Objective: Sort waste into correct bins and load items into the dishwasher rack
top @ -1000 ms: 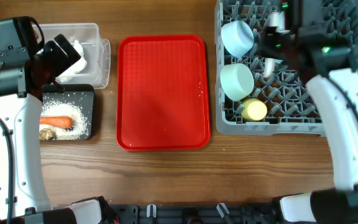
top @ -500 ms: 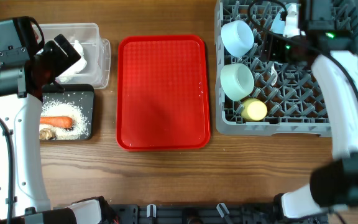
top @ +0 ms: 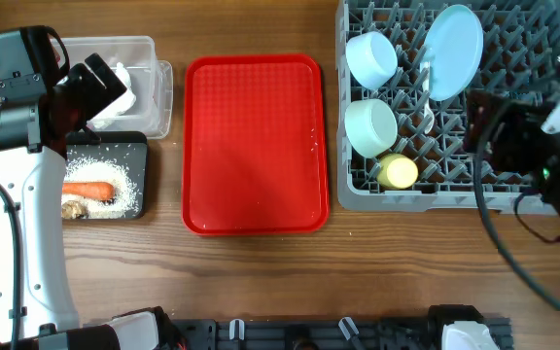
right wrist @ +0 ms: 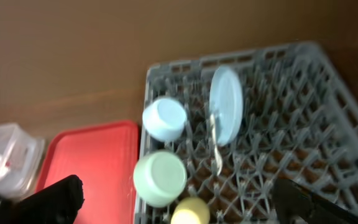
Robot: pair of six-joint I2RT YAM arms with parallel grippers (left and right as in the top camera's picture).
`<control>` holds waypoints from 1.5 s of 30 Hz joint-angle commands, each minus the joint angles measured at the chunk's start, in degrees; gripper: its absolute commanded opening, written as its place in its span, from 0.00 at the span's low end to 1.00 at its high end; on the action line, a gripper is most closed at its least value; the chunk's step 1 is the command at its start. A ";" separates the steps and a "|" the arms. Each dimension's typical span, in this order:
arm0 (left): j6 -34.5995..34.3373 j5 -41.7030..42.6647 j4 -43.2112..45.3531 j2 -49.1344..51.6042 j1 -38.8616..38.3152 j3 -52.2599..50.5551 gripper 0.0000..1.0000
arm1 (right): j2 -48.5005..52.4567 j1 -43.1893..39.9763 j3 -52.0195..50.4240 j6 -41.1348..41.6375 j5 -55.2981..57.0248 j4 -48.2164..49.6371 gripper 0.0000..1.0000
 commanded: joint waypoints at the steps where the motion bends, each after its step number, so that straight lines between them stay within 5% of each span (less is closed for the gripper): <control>1: -0.31 -0.55 0.15 0.17 0.20 0.79 1.00 | -7.69 -0.24 -13.51 0.61 2.69 12.76 1.00; 6: -0.31 -0.55 0.15 0.17 0.20 0.79 1.00 | -28.44 0.13 -49.77 0.81 1.75 45.86 1.00; 14: -0.31 -0.55 0.15 0.17 0.20 0.79 1.00 | -55.28 3.50 -89.42 0.70 -0.55 69.83 1.00; 21: -0.31 -0.55 0.15 0.17 0.20 0.79 1.00 | -58.90 4.39 -93.48 0.79 -0.98 62.58 1.00; 38: -0.09 -0.48 -0.22 -1.88 -0.11 0.63 1.00 | -57.68 4.39 -93.46 0.81 -0.98 62.71 1.00; 41: 0.37 -1.40 12.33 -11.06 -3.08 -8.85 1.00 | -57.68 4.39 -93.46 0.81 -0.98 62.71 1.00; 45: 0.31 0.55 38.53 -33.11 -3.72 -37.38 1.00 | -57.68 4.39 -93.46 0.81 -0.98 62.71 1.00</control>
